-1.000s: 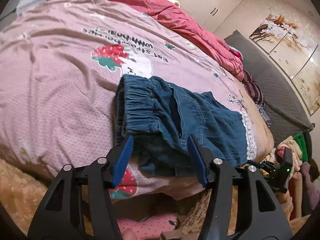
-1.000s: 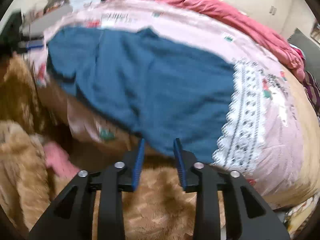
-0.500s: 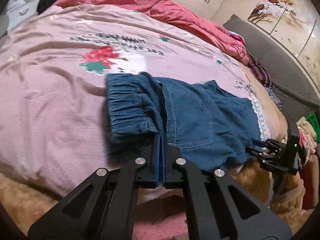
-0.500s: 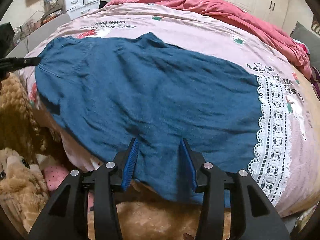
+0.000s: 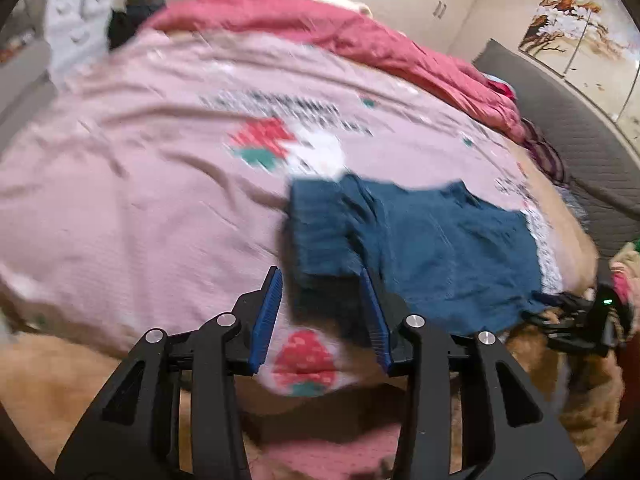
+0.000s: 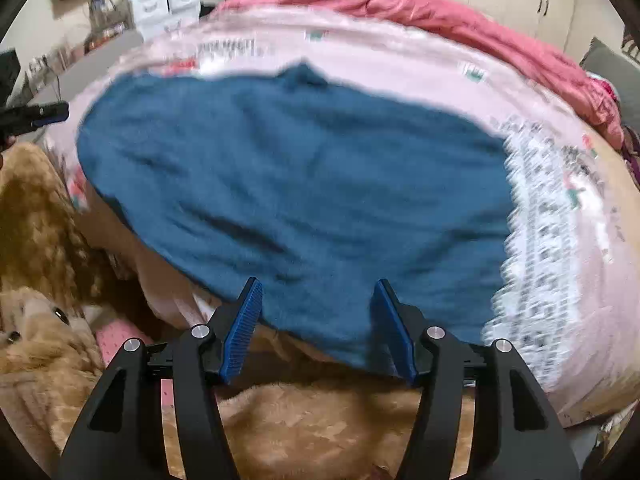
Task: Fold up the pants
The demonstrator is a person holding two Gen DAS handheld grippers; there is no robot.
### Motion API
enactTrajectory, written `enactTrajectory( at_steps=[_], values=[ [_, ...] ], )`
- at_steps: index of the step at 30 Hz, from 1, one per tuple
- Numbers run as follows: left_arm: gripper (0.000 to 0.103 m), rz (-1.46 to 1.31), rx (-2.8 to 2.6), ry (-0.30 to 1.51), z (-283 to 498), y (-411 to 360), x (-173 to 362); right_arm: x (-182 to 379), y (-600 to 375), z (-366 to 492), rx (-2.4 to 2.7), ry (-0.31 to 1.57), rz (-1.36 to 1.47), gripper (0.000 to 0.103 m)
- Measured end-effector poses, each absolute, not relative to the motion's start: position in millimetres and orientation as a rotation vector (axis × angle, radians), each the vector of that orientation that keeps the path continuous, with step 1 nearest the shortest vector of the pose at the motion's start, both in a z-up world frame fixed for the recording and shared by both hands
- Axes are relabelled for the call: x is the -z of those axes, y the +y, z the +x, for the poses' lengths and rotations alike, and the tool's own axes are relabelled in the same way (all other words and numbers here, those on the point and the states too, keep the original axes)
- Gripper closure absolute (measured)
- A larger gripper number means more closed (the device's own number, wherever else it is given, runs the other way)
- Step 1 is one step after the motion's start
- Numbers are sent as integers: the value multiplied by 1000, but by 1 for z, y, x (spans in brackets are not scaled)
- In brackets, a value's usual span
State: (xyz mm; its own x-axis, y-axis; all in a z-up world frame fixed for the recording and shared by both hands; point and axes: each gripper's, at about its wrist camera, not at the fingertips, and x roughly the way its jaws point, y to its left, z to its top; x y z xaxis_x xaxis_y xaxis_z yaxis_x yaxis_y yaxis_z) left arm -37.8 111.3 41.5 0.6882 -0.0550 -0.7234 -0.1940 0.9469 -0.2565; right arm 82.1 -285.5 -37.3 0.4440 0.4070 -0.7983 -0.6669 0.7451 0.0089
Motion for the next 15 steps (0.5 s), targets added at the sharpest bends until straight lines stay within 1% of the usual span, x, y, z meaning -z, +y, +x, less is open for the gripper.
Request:
enactTrajectory(
  at_steps=[3, 7, 10, 15],
  values=[
    [70, -279, -54, 768, -28, 106, -62, 14, -291, 90, -695, 822, -280, 46],
    [66, -207, 108, 770, 21, 68, -67, -13, -280, 121, -708, 753, -265, 46],
    [65, -153, 259, 823, 66, 27, -54, -25, -268, 153, -728, 756, -247, 46],
    [65, -62, 373, 905, 100, -24, -16, -24, -236, 197, -805, 806, -235, 46]
  ],
)
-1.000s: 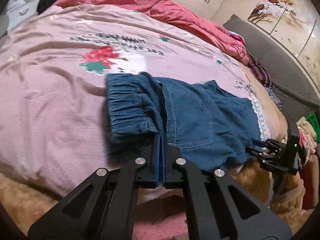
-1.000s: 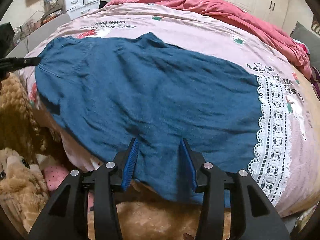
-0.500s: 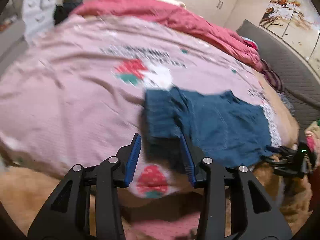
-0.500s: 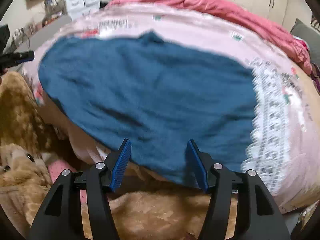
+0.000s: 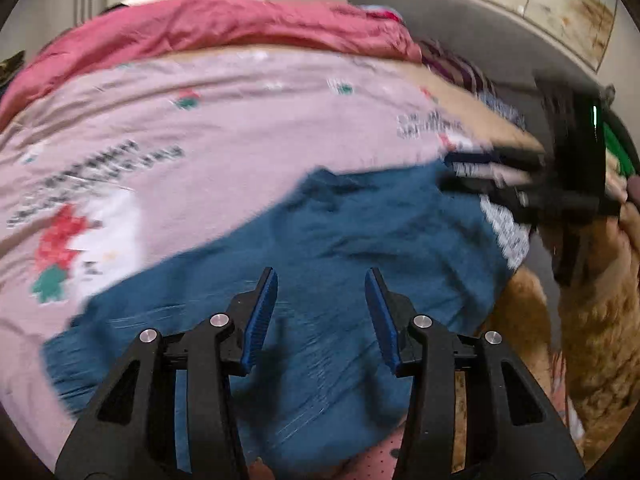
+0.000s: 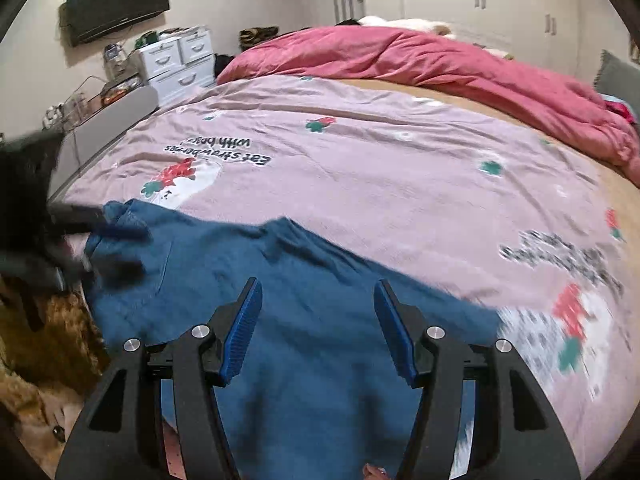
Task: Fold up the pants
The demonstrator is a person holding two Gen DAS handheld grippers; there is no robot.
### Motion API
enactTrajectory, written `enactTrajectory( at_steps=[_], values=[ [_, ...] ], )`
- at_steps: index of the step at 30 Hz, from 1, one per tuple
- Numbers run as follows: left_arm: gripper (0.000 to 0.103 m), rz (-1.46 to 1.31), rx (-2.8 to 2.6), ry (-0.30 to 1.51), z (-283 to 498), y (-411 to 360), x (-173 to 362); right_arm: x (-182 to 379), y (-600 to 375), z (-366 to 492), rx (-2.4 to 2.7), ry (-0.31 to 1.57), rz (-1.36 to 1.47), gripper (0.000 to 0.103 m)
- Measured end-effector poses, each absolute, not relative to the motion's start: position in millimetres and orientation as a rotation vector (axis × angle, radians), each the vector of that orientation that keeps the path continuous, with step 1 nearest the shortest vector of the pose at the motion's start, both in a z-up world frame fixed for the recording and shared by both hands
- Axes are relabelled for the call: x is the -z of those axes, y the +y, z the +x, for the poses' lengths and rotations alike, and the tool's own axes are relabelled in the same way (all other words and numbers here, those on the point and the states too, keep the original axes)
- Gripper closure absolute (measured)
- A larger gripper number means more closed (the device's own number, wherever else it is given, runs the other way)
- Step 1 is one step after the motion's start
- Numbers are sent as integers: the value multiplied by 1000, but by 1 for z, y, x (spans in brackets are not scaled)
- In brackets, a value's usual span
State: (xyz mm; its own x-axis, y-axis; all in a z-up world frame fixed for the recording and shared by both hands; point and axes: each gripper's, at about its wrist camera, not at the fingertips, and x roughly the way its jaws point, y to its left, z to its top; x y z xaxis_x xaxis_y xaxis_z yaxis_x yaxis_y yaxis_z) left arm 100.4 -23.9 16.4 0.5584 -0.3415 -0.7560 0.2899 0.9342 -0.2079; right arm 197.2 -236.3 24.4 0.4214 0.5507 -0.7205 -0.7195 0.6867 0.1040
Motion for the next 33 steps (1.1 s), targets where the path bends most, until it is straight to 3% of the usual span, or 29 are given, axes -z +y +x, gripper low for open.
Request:
enactTrajectory(
  at_steps=[2, 10, 13, 14, 15, 17, 21, 26, 28, 30, 33],
  values=[
    [59, -76, 388, 935, 105, -30, 2, -19, -220, 210, -826, 838, -254, 46],
    [59, -43, 395, 1003, 111, -34, 35, 5, -164, 246, -905, 932, -294, 47],
    [59, -46, 397, 999, 111, -32, 35, 14, -153, 259, -927, 975, -297, 70],
    [59, -42, 397, 997, 112, -31, 35, 18, -150, 261, -945, 996, -306, 88],
    [59, -39, 396, 996, 111, -31, 35, 23, -144, 259, -978, 1013, -339, 99],
    [59, -35, 393, 994, 110, -32, 35, 21, -137, 253, -974, 980, -401, 100],
    [59, -10, 384, 987, 109, -36, 36, 10, -118, 252, -923, 889, -465, 100],
    [58, -10, 383, 987, 110, -38, 37, 39, -105, 261, -885, 893, -542, 95],
    [58, -9, 385, 981, 109, -38, 37, 29, -122, 265, -884, 882, -447, 81],
    [58, -12, 390, 971, 107, -37, 36, 11, -148, 262, -862, 820, -379, 59],
    [55, -33, 437, 932, 98, -35, 28, -17, -208, 255, -776, 752, -247, 57]
  ],
)
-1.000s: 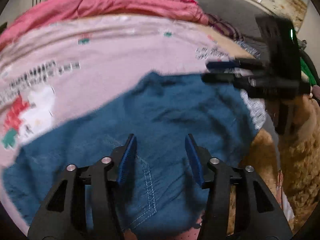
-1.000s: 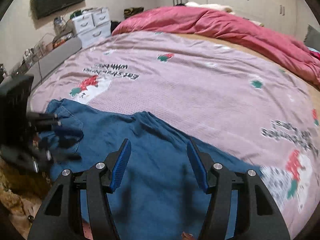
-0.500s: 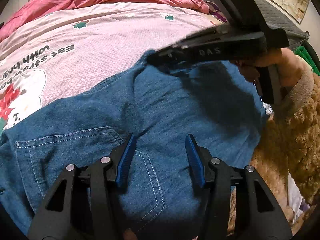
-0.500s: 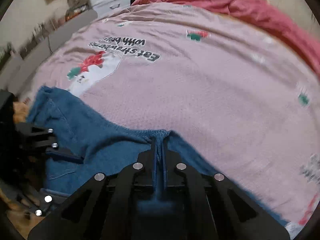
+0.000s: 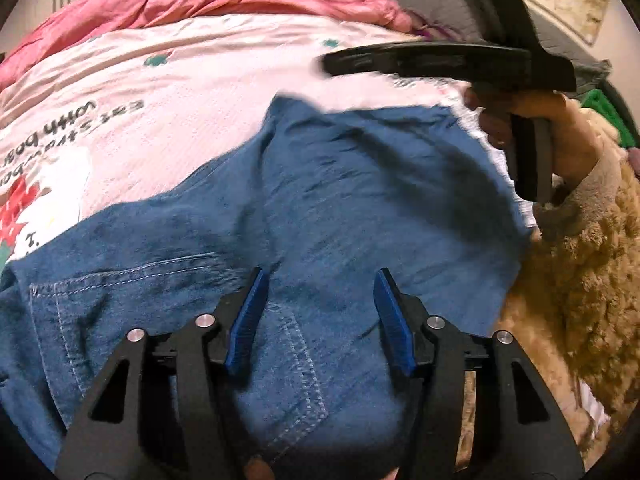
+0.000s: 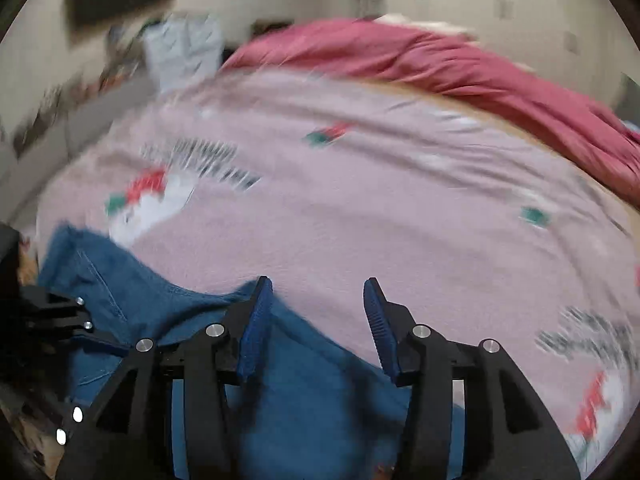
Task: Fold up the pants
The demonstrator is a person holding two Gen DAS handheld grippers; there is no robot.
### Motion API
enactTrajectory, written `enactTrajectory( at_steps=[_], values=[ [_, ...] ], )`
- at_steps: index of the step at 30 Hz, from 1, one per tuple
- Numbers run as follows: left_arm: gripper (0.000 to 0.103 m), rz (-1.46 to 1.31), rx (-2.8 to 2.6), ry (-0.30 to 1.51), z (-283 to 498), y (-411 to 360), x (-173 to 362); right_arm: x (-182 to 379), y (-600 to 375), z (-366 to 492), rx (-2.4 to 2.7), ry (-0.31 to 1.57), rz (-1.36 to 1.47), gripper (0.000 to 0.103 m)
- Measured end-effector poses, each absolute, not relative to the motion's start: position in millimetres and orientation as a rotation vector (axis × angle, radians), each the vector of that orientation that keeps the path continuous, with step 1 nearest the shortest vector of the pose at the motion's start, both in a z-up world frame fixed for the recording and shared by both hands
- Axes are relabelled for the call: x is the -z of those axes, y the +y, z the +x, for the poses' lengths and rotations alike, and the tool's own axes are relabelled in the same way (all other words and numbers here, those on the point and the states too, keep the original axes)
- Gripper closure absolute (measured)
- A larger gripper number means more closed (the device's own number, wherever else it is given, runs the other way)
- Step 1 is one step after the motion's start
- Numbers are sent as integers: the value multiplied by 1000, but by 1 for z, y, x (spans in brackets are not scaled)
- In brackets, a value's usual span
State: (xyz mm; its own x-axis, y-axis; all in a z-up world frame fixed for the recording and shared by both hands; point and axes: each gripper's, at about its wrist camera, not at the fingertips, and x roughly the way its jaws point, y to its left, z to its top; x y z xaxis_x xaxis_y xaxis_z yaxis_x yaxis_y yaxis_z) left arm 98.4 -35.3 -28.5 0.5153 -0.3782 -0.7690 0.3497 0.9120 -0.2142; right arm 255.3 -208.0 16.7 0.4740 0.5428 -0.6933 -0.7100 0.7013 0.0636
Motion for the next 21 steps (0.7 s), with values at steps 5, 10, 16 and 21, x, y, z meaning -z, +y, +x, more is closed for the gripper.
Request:
enactTrajectory(
  at_steps=[5, 10, 16, 21],
  values=[
    [54, -53, 524, 838, 87, -43, -1, -39, -324, 251, -501, 731, -138, 57],
    [50, -37, 484, 902, 134, -63, -11, -15, -404, 265, -390, 861, -18, 56],
    [47, -18, 406, 970, 192, -74, 9, 17, -404, 278, -446, 924, 87, 56],
    [47, -49, 404, 984, 193, -73, 31, 29, -389, 277, -459, 950, 44, 76]
  ],
)
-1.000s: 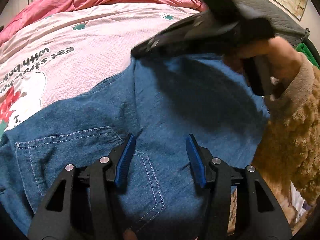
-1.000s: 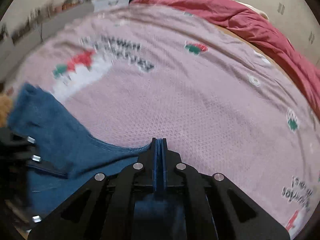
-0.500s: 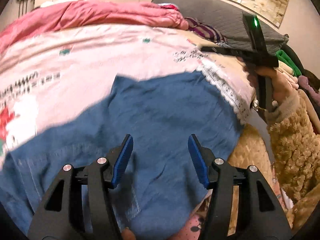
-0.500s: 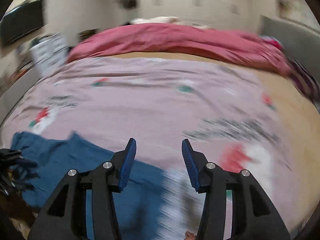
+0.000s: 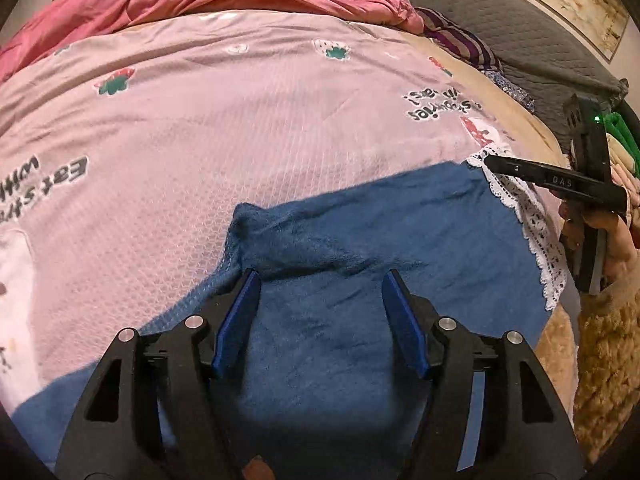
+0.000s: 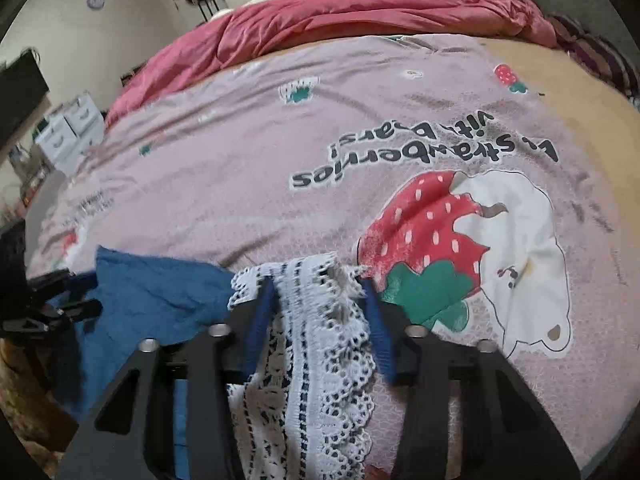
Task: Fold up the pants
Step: 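Pull the lace hem flat with the right gripper and release both grippers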
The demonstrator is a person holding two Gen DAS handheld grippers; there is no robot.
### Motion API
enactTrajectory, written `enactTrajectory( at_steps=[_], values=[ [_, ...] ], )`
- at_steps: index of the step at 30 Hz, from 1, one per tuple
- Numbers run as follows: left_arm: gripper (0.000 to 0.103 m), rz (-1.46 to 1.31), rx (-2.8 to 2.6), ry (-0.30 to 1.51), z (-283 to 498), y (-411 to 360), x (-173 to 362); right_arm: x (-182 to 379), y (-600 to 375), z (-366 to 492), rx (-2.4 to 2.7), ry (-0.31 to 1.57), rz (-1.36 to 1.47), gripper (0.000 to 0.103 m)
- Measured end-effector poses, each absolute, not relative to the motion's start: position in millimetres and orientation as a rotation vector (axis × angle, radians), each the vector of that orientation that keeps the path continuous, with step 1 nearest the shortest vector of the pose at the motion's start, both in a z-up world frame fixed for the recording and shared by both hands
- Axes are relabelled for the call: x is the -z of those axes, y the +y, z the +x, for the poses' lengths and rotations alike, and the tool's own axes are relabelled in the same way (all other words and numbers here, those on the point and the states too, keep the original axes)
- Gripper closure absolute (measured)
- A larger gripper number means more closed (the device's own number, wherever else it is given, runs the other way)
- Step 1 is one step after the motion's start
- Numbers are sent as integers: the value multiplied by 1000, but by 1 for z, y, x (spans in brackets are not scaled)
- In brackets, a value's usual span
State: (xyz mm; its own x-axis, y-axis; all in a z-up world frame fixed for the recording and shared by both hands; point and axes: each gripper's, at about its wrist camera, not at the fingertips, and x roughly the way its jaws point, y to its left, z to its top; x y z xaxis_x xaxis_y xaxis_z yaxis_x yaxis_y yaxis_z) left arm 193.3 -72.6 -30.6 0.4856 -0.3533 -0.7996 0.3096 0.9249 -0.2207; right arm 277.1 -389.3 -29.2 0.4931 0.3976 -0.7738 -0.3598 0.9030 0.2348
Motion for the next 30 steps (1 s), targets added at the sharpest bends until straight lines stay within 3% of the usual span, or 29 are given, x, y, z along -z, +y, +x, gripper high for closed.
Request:
enactTrajectory(
  at_steps=[2, 7, 14, 22, 26, 30],
  values=[
    [47, -28, 407, 969, 189, -73, 30, 24, -386, 268, -457, 916, 9, 83],
    [46, -41, 416, 965, 190, -71, 31, -8, -385, 244, -444, 784, -30, 85],
    [46, -44, 422, 958, 188, -69, 31, 28, -380, 268, -376, 884, -107, 84],
    [46, -18, 417, 951, 186, -73, 31, 40, -380, 268, -321, 875, -117, 71],
    [46, -14, 414, 952, 187, -74, 30, 32, -380, 262, -269, 858, -136, 54],
    [46, -12, 409, 954, 187, -74, 30, 15, -383, 242, -231, 812, -154, 49]
  ],
)
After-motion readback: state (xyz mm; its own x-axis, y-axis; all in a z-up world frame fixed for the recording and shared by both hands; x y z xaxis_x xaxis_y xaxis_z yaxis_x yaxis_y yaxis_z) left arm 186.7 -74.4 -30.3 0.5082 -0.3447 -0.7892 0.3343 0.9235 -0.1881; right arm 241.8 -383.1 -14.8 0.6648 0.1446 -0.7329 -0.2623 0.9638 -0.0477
